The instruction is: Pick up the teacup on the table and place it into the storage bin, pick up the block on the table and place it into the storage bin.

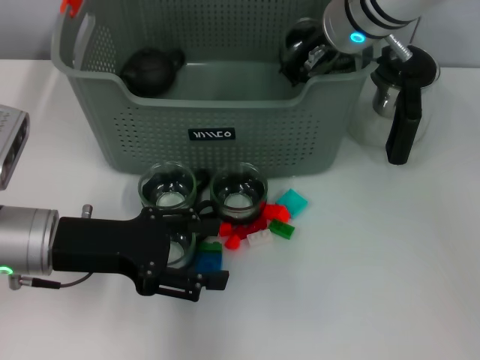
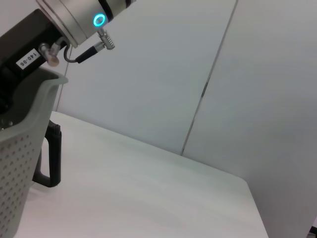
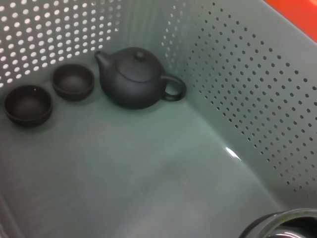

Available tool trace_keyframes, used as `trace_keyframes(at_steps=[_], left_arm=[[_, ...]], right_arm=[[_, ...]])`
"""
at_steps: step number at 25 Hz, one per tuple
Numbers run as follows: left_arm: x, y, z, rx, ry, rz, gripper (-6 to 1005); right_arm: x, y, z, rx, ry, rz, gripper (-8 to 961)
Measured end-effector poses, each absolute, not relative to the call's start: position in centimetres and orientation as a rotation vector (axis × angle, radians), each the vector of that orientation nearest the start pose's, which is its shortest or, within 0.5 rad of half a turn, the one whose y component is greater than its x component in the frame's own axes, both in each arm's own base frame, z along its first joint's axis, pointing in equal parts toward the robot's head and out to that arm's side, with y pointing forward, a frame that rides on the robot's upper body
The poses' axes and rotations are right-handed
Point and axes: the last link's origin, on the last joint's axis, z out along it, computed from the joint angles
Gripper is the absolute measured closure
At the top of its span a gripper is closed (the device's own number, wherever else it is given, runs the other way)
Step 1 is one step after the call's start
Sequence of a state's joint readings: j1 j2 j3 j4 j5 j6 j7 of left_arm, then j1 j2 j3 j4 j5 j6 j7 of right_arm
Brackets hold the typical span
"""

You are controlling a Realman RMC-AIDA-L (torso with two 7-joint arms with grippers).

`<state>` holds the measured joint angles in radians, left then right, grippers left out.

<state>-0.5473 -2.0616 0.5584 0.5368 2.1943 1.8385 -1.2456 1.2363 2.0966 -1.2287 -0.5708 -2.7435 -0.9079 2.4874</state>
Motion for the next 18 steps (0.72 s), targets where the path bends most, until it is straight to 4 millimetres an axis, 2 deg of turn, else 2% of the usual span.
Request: trace_keyframes(at_steps=[18], left_arm=[[-26.4, 28.2, -0.9, -2.981, -0.56, -0.847, 192]], right_arm=[[6.8, 48.2, -5.7, -2.456, 0.46, -0.304, 896]])
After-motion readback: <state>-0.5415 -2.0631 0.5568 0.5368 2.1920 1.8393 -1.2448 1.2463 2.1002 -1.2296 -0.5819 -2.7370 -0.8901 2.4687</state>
